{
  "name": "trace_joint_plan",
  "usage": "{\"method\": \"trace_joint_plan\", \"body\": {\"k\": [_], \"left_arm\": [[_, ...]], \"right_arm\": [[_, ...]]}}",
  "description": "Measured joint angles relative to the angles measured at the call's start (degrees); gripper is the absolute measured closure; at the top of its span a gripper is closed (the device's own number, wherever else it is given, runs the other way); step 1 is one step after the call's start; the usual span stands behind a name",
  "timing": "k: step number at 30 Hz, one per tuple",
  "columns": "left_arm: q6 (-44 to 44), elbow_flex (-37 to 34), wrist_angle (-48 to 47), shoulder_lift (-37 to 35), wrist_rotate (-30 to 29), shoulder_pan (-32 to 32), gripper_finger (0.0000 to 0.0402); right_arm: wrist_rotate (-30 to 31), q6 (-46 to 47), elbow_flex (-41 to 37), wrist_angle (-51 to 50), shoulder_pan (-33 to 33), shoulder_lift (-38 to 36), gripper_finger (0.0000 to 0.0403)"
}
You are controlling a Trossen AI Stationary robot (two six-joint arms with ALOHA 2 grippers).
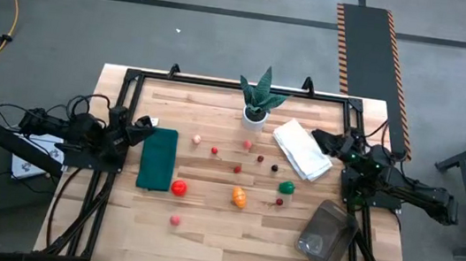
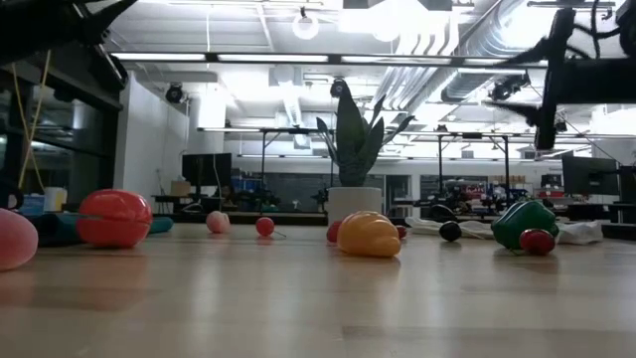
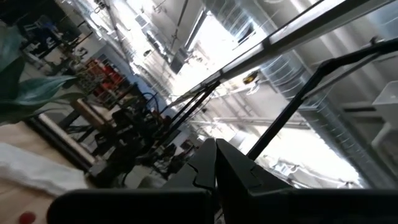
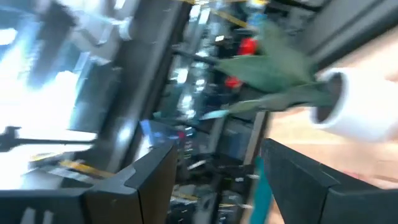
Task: Pick and placing Produce into tupperware
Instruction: Put the green bell pepper into the black bin
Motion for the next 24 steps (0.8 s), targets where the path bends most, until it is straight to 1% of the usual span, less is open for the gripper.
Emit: {"method": "trace_joint_plan", "body": {"k": [5, 10, 14, 18, 24], "left_arm": [[0.0, 0.0, 0.0, 0.0, 0.0, 0.0, 0.0401], [0.1, 0.0, 0.0, 0.0, 0.0, 0.0, 0.0401], [-0.1, 0.0, 0.0, 0.0, 0.0, 0.0, 0.0401], [-0.1, 0.0, -0.1, 0.0, -0.1, 0.0, 0.0401], [-0.1, 0.0, -0.1, 0.0, -0.1, 0.0, 0.0401]], "right_arm": [[-4.3, -2.1, 3.9, -2.2, 0.0, 1.2, 0.0178], [-7.4, -3.6, 9.5, -10.4, 0.0, 6.9, 0.0178], [-9.6, -7.6, 15.9, -19.7, 0.0, 14.9, 0.0178], [-10.6, -13.5, 23.5, -26.6, 0.0, 23.9, 0.0178], [-15.7, -21.1, 33.6, -32.2, 0.0, 36.3, 0.0178]]}}
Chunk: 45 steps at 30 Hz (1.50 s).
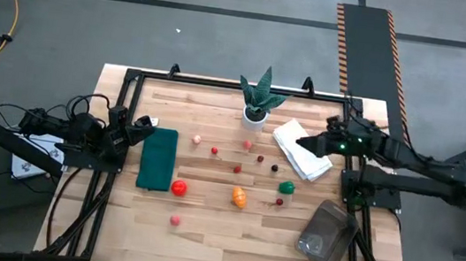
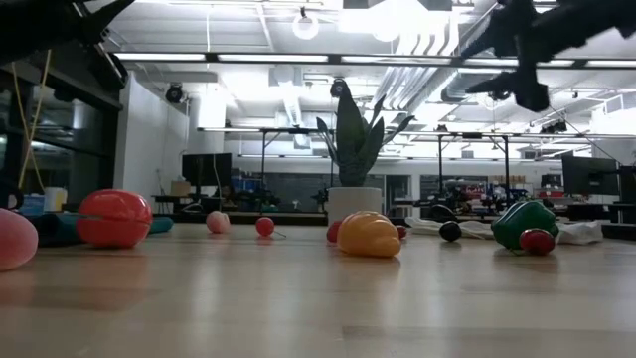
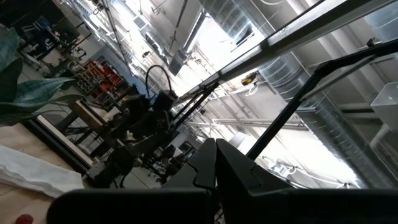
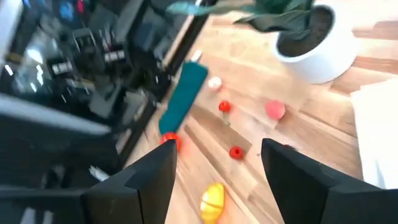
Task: Pick and placing Produce into tupperware
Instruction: Put the green bell pepper into the black bin
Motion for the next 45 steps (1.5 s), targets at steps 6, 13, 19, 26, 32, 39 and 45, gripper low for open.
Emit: {"method": "trace_joint_plan", "body": {"k": [6, 13, 19, 26, 32, 39, 45], "left_arm": [[-0.2, 0.0, 0.0, 0.0, 0.0, 0.0, 0.0401], [-1.4, 0.0, -0.8, 0.0, 1.1, 0.0, 0.0401], [-1.9, 0.0, -3.0, 0.0, 1.1, 0.0, 0.0401], [-2.8, 0.0, -3.5, 0.0, 1.2, 0.0, 0.0401], [-2.8, 0.0, -3.5, 0.0, 1.4, 0.0, 0.0401], [-2.8, 0.0, -5.0, 0.0, 3.2, 0.0, 0.0401], [-2.8, 0.0, -6.6, 0.0, 3.3, 0.0, 0.0401]], "right_arm": [[-2.3, -9.2, 8.8, -7.7, 2.2, 9.9, 0.0178], [-2.5, -14.9, 14.0, -14.3, 7.6, 17.0, 0.0178], [-2.3, -19.4, 16.0, -17.8, 13.0, 22.7, 0.0178], [0.6, -24.2, 19.1, -20.9, 17.8, 29.6, 0.0178], [2.3, -29.2, 23.0, -25.2, 19.9, 35.5, 0.0178], [4.6, -34.5, 29.2, -32.5, 20.8, 41.1, 0.0178], [4.7, -37.0, 33.2, -36.1, 20.7, 44.5, 0.0178]]}}
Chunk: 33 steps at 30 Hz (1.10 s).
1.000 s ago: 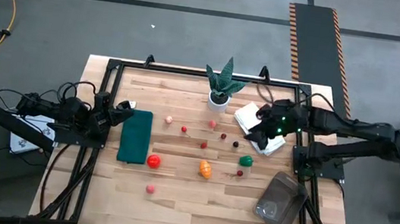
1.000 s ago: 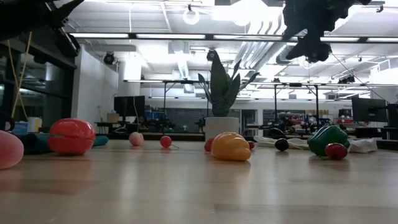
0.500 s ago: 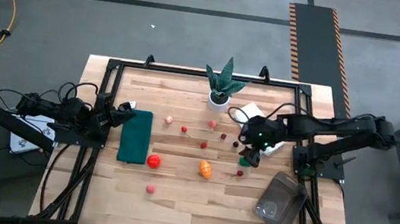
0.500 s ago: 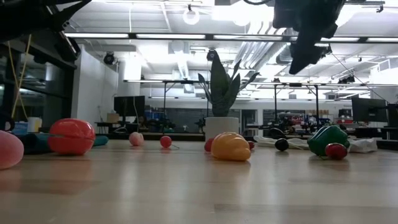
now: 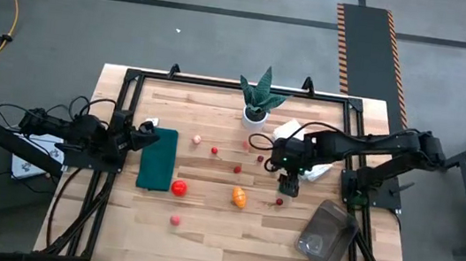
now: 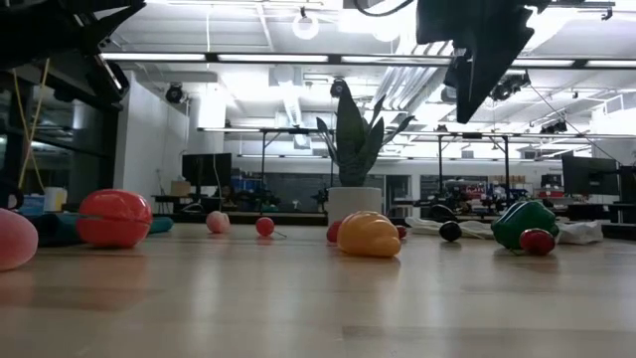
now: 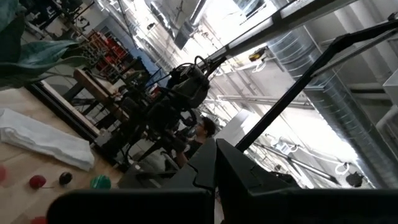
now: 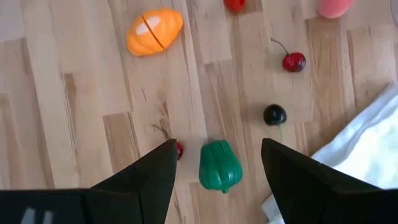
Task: Pick and placing Produce into tupperware
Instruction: Put the green bell pepper into the black bin
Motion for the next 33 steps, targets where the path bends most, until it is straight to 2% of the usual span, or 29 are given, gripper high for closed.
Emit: {"method": "trace_joint_plan", "body": {"k": [9, 33], "left_arm": [[0.0, 0.0, -1.0, 0.0, 1.6, 0.0, 0.0401], [-0.1, 0.0, -1.0, 0.0, 4.1, 0.0, 0.0401]], "right_arm": [[0.0, -1.7, 1.1, -5.8, 0.0, 3.1, 0.0178], [0.0, -4.8, 1.0, -5.2, 0.0, 3.7, 0.0178]]}}
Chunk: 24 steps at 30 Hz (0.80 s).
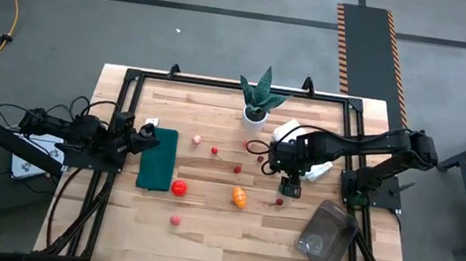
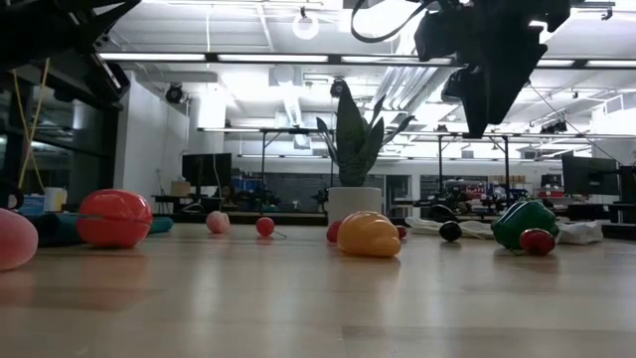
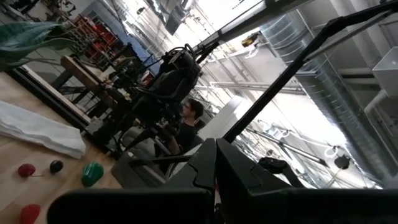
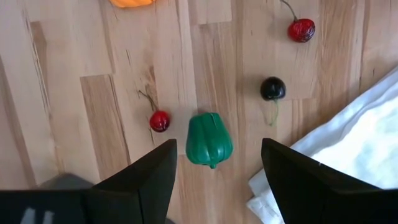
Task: Pick and placing Produce into tupperware
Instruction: Put the green bell pepper into the black bin
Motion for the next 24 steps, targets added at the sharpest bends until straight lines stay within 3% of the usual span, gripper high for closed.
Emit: {"method": "trace_joint_plan", "body": {"k": [24], "left_arm": [[0.0, 0.0, -0.3, 0.0, 0.3, 0.0, 0.0401]], "right_arm": [[0.2, -2.7, 0.0, 0.3, 0.7, 7.3, 0.0178]]}}
